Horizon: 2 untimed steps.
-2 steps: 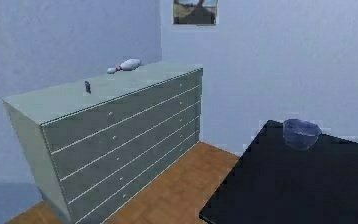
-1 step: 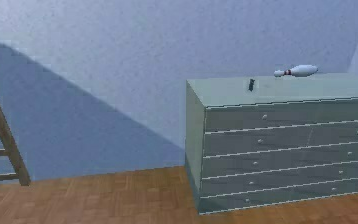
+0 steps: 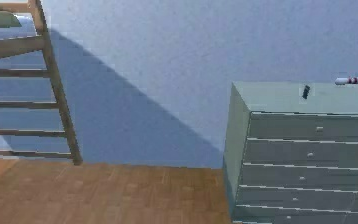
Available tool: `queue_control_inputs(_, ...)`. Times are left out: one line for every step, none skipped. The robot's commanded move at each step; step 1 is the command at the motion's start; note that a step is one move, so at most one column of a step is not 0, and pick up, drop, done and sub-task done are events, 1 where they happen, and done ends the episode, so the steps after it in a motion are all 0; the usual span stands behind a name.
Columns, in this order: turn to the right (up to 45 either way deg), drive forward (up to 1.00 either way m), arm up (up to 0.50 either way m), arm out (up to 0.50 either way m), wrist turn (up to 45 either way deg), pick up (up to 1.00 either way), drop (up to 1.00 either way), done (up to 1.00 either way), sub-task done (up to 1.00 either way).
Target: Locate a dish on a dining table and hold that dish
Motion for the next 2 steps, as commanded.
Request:
queue_control_inputs(39.0,0.00,0.00,0.00,0.0,0.00,0.00,0.00,0.00)
queue_control_inputs(0.0,0.50,0.00,0.00,0.0,0.00,0.00,0.00,0.00)
